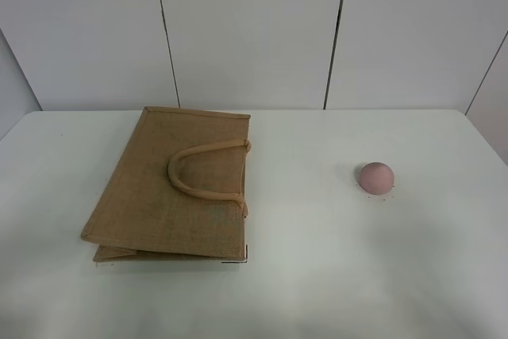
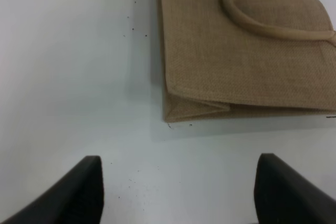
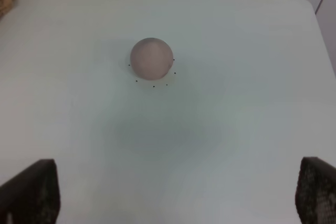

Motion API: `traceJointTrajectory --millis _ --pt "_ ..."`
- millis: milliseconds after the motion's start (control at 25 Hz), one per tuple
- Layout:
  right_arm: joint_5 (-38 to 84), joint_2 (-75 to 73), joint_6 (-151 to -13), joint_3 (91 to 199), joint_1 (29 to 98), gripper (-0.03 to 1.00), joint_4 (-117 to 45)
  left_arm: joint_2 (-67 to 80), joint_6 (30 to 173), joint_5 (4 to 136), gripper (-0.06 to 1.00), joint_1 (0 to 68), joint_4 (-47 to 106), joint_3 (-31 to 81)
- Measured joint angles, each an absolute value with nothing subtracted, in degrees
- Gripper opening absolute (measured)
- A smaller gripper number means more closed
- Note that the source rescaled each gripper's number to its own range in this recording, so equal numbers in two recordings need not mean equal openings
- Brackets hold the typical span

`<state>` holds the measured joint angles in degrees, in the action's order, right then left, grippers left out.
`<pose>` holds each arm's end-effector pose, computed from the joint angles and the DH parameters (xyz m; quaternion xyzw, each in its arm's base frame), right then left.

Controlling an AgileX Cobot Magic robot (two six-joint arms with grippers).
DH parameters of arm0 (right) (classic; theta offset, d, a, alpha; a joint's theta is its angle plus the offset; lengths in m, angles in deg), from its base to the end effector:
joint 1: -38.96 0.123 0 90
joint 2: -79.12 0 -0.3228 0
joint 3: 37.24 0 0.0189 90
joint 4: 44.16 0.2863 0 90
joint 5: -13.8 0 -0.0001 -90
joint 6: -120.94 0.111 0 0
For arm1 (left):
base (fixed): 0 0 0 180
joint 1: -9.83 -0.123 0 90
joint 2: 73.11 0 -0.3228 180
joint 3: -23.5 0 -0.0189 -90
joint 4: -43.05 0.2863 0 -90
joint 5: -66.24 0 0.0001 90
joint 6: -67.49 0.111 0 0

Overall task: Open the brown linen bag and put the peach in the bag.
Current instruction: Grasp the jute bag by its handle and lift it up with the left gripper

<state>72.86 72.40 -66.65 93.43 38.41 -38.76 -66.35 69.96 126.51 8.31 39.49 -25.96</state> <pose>0.0067 0.0089 0.2895 -0.0530 0.8413 0.0089 0.5379 0.0063 -0.0058 0.2864 0.0081 0.8499 -0.0127 0.5268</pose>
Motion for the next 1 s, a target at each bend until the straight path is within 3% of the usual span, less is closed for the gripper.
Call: traceJointTrajectory --millis 320,480,600,1000 --pt "72.86 72.40 -66.65 93.43 38.41 1.00 -38.76 -66.35 69.96 126.51 0.84 8.31 39.49 -25.91" --pt "72.86 72.40 -66.65 93.43 38.41 1.00 -38.76 -62.19 69.96 128.07 0.93 8.31 39.49 -24.16" --pt "72.86 72.40 -66.65 93.43 38.41 1.00 -38.76 -53.86 70.07 129.15 0.99 8.31 39.49 -21.31" --pt "72.86 72.40 -66.65 93.43 38.41 1.00 -38.76 -13.61 70.18 127.57 1.00 8.31 39.49 -3.01"
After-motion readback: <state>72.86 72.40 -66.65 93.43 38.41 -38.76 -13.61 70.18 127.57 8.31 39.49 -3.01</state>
